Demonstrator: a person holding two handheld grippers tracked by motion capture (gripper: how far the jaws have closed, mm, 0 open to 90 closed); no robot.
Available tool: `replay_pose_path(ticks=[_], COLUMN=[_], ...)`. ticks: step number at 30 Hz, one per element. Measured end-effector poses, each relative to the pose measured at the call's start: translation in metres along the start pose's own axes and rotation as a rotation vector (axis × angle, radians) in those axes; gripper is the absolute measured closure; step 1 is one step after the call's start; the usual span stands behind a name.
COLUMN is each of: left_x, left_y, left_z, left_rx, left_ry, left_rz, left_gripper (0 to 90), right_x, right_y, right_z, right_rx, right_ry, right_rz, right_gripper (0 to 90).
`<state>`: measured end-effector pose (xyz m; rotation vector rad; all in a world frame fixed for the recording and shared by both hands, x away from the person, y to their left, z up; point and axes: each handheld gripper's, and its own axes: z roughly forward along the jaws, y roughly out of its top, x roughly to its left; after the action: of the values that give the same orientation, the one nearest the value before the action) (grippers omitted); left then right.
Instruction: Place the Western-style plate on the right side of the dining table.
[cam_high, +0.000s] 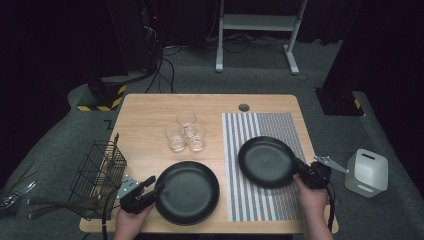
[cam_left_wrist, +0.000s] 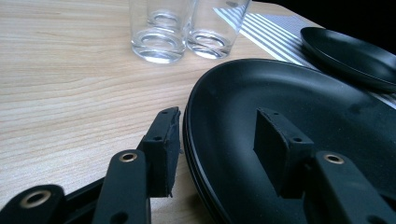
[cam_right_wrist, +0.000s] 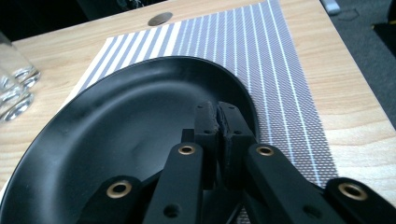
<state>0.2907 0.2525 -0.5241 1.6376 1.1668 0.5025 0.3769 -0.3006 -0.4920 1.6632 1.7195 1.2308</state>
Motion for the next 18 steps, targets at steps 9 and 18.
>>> replay_pose_path(ticks=[9,18], left_x=[-0.001,-0.002], left_y=[0.0,0.0], left_z=[-0.001,-0.001], left_rx=[-0.006,-0.004], left_ry=[0.014,0.036], left_rz=[0.0,0.0], left_gripper=[51.5,51.7], right_x=[0.03,0.065], right_y=[-0.008,-0.025], right_z=[-0.004,0.003], right_rx=[-0.015,0.009], right_ry=[0.004,0.022], right_rz=[-0.091,-0.176], right_gripper=[82.4,78.6])
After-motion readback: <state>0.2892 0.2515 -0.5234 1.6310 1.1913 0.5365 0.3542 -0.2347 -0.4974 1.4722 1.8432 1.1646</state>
